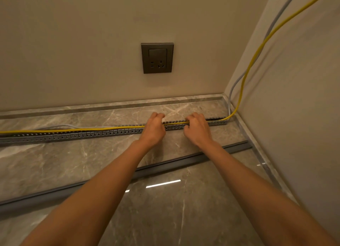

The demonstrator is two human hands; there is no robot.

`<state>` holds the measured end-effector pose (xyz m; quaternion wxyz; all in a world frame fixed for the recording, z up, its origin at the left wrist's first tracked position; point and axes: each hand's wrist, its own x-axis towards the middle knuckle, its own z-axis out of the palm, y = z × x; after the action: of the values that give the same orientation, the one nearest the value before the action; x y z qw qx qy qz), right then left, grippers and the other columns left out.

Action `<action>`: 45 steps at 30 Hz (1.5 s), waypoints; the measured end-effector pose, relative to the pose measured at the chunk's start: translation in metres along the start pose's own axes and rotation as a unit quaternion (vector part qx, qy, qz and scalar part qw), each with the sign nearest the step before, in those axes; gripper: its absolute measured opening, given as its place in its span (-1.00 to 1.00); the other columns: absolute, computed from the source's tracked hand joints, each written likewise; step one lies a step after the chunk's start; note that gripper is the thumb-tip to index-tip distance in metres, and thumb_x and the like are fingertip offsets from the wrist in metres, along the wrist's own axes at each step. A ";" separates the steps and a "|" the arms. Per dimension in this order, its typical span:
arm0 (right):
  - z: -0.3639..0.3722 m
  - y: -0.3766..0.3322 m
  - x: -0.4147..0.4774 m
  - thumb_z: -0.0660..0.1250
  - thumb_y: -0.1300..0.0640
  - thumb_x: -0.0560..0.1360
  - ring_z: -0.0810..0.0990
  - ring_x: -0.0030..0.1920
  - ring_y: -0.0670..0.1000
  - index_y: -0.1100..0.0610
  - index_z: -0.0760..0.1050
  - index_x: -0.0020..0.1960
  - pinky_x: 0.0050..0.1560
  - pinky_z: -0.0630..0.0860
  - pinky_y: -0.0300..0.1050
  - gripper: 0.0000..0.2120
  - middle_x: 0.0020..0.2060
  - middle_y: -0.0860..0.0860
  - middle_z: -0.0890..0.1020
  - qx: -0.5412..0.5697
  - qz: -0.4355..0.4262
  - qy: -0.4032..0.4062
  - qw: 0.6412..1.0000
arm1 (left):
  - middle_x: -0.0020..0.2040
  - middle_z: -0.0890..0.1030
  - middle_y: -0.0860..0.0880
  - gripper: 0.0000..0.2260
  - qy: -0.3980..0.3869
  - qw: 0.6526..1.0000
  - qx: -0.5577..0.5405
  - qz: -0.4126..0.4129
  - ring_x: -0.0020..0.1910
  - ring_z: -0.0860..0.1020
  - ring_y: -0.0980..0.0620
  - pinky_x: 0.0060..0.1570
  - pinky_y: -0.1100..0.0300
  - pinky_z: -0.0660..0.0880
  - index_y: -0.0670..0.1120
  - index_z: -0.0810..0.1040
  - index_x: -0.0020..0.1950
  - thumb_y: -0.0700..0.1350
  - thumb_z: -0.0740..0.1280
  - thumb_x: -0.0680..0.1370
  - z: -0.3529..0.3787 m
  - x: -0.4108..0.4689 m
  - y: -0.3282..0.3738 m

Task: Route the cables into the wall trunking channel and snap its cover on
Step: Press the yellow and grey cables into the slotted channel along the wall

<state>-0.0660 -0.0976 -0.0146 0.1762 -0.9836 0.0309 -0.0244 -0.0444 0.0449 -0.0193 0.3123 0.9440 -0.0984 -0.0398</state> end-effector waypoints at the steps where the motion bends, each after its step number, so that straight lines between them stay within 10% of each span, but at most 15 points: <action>1: 0.001 -0.008 0.001 0.19 0.25 0.50 0.39 0.27 0.13 0.28 0.44 0.26 0.29 0.34 -0.04 -0.66 0.23 0.17 0.51 0.009 -0.012 0.006 1.000 | 0.32 0.41 -0.21 -0.64 0.012 1.000 0.007 -0.013 0.27 0.44 -0.16 0.30 0.03 0.39 -0.24 0.38 0.35 -0.37 0.18 0.55 -0.006 0.000 -0.006; 12: 0.044 -0.112 0.008 0.24 0.28 0.53 0.39 0.30 0.11 0.20 0.47 0.27 0.34 0.33 -0.04 -0.69 0.24 0.13 0.48 0.078 -0.102 -0.047 0.991 | 0.18 0.59 -0.20 -0.76 -0.017 0.987 0.132 -0.084 0.17 0.53 -0.17 0.17 0.02 0.46 -0.18 0.59 0.14 -0.19 0.39 0.48 -0.085 -0.008 -0.098; 27: 0.072 -0.171 0.008 0.32 0.23 0.50 0.49 0.12 0.16 0.25 0.60 -0.04 0.09 0.44 -0.01 -0.88 0.04 0.19 0.54 0.077 0.059 0.005 0.995 | -0.01 0.62 -0.27 -0.81 -0.010 0.979 0.147 0.142 0.07 0.52 -0.22 0.01 -0.02 0.44 -0.26 0.63 0.03 -0.22 0.26 0.55 -0.105 -0.020 -0.156; 45: 0.082 -0.202 -0.008 0.18 0.25 0.51 0.44 0.20 0.18 0.26 0.47 0.22 0.21 0.36 0.02 -0.70 0.17 0.18 0.53 -0.021 -0.055 0.023 0.998 | 0.11 0.59 -0.22 -0.86 0.021 0.997 0.024 -0.070 0.12 0.52 -0.20 0.14 -0.03 0.45 -0.19 0.54 -0.01 -0.27 0.19 0.56 -0.128 -0.014 -0.179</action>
<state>-0.0590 0.1203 -0.0218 0.1536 -0.9863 -0.0186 -0.0564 -0.0123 0.2627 -0.0232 0.2876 0.9566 -0.0269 -0.0392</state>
